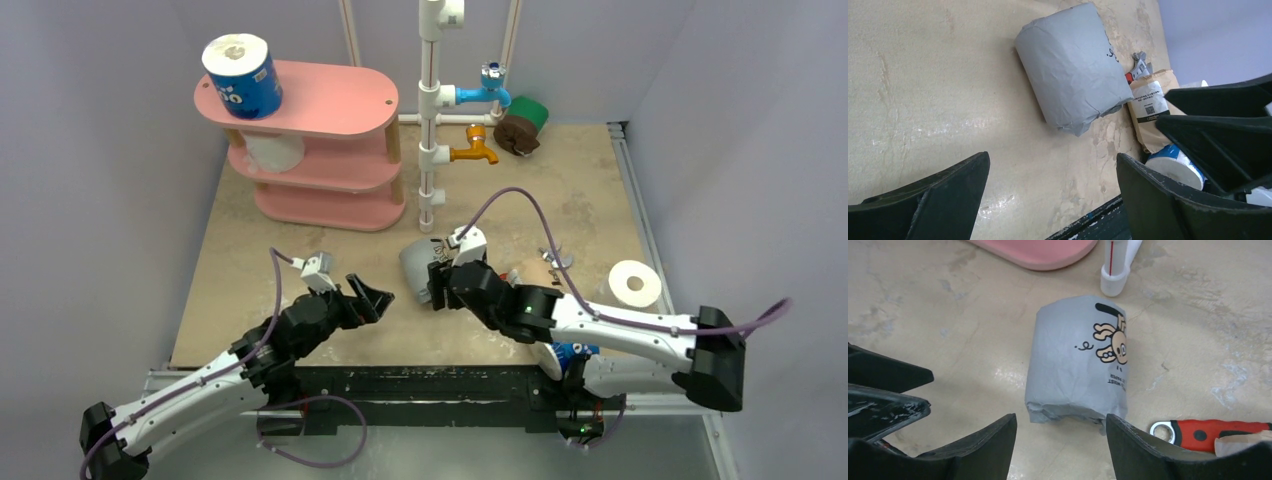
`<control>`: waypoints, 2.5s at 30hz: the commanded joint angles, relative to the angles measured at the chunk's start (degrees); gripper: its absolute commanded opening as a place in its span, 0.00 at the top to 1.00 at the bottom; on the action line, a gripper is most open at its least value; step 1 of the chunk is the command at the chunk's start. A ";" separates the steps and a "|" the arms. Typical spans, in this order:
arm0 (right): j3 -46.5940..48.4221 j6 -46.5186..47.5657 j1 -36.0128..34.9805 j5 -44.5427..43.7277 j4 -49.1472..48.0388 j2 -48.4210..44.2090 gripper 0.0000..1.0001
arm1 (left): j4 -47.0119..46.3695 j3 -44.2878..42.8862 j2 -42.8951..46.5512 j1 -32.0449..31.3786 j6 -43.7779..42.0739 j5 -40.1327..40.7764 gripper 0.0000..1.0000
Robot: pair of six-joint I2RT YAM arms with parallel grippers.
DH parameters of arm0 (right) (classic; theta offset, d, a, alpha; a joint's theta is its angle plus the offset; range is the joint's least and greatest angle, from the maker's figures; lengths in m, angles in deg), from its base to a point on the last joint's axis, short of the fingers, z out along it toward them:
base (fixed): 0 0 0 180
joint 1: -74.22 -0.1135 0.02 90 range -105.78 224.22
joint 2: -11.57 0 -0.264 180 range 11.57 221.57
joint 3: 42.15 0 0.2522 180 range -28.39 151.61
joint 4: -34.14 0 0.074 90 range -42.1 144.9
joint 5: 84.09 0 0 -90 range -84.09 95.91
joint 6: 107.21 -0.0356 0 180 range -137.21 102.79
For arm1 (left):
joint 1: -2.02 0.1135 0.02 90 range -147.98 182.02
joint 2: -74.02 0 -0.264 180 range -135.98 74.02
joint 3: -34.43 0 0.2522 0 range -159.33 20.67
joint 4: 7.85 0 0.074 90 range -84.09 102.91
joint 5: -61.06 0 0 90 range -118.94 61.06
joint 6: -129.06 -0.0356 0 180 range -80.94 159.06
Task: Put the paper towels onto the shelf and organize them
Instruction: Adjust the paper towel at the center of the board.
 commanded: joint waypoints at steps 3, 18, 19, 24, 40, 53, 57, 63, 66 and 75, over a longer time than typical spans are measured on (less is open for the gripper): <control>-7.26 -3.31 1.81 -2.60 -3.58 -8.93 0.33 | -1.01 -0.41 -1.98 -0.16 -5.63 -0.30 0.05; -15.98 -12.20 29.95 29.16 -25.20 -6.30 0.11 | -15.34 -3.61 -16.06 -0.50 -6.44 -0.44 0.02; -16.02 -12.34 31.18 31.00 -26.33 -5.25 0.10 | -17.89 -3.22 -17.20 -0.45 -5.82 -0.54 0.02; -13.95 -11.72 34.31 41.13 -31.37 2.83 0.09 | -26.35 -3.98 -25.63 2.33 -4.15 -4.98 0.00; -14.15 -17.73 25.83 43.94 -34.77 10.08 0.13 | -21.36 1.32 -16.61 6.45 -2.30 -4.63 0.02; -11.29 -23.30 11.92 39.94 -39.20 15.30 0.13 | -0.93 1.96 0.42 6.74 -2.89 0.59 0.02; -9.49 -20.45 10.74 37.65 -36.19 14.09 0.13 | 8.46 1.38 10.71 6.86 -2.79 4.26 0.01; -10.22 -13.98 10.80 30.72 -26.59 3.89 0.11 | 17.23 1.03 22.22 6.85 -1.13 3.59 0.02; -10.63 -10.80 12.61 27.45 -24.87 0.54 0.10 | 18.52 0.48 24.15 6.85 -0.63 0.64 0.02; -7.18 -4.81 19.27 29.39 -35.66 10.23 0.12 | 8.62 0.77 19.90 6.82 -5.35 -17.20 0.04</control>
